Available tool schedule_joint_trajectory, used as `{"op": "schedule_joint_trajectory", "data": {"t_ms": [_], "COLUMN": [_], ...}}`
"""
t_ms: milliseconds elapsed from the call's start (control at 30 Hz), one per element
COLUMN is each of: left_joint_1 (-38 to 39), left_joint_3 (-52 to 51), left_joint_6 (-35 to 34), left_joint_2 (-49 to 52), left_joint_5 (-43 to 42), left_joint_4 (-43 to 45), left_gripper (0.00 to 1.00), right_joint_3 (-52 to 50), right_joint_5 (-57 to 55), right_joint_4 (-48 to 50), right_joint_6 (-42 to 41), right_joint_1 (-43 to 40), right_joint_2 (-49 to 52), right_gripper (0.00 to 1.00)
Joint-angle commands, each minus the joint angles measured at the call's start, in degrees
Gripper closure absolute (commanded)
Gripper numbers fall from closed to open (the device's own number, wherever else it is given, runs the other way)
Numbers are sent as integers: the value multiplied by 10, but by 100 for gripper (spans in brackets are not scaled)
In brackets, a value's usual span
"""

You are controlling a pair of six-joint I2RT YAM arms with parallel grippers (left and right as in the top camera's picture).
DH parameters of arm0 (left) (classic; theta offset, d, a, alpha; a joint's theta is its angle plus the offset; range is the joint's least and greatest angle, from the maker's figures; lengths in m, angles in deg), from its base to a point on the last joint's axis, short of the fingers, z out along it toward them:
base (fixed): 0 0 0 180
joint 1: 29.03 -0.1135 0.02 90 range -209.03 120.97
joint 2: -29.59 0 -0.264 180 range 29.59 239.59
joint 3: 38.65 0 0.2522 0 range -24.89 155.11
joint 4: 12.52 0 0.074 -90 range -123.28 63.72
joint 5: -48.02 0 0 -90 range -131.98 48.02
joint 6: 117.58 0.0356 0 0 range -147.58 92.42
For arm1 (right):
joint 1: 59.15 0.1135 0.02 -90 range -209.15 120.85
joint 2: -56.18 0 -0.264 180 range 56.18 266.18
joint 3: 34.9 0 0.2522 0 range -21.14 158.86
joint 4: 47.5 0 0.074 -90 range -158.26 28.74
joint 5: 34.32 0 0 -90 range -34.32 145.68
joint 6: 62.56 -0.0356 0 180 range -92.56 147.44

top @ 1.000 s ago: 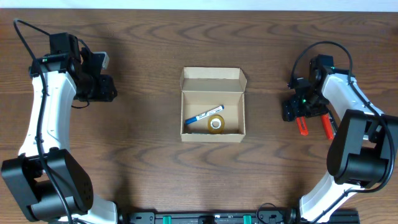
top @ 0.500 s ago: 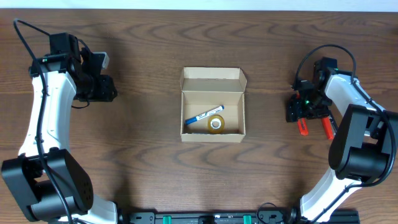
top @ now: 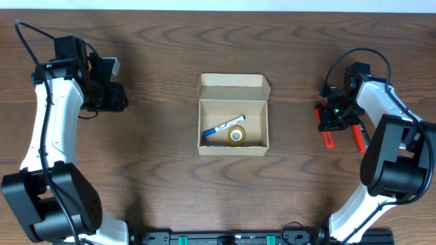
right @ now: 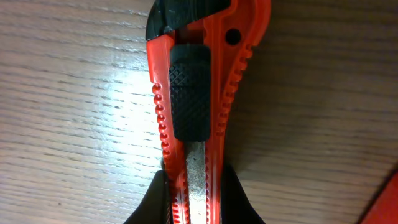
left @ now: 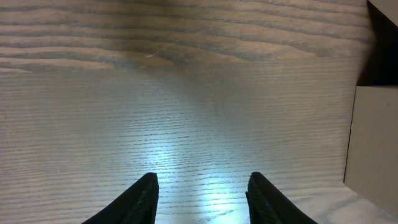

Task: Pack container
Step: 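Move the right gripper to the red box cutter and grasp it, then carry the red box cutter into the box and release it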

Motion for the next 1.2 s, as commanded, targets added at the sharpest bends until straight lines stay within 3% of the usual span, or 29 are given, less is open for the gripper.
{"op": "schedule_joint_trajectory", "data": {"t_ms": [0,200,500,600,767,1000,1167], "left_joint_1": [-1,-1,-1,-1,-1,-1,-1], "left_joint_3": [0,0,0,0,0,0,0], "left_joint_6": [0,0,0,0,0,0,0], "left_joint_2": [-3,-3,-3,-3,-3,-3,-4], "left_joint_5": [-3,-3,-3,-3,-3,-3,-3], "left_joint_4": [-3,-4,-5,-5,-5,-5,-5], "left_gripper": [54,54,54,54,54,55,55], "right_joint_3": [-3,24,177,231,268,266,266], "right_joint_5": [46,135,259,305,292,63,99], "right_joint_4": [2,-7,25,18,-76,-180,-217], "right_joint_6": [-5,-28,-31,31,148,243,331], "right_joint_1": [-5,10,110,165,266,389,403], "right_joint_2": [10,-15,-184,-214,-216,-186,-135], "right_gripper": [99,99,99,99,99,99,99]}}
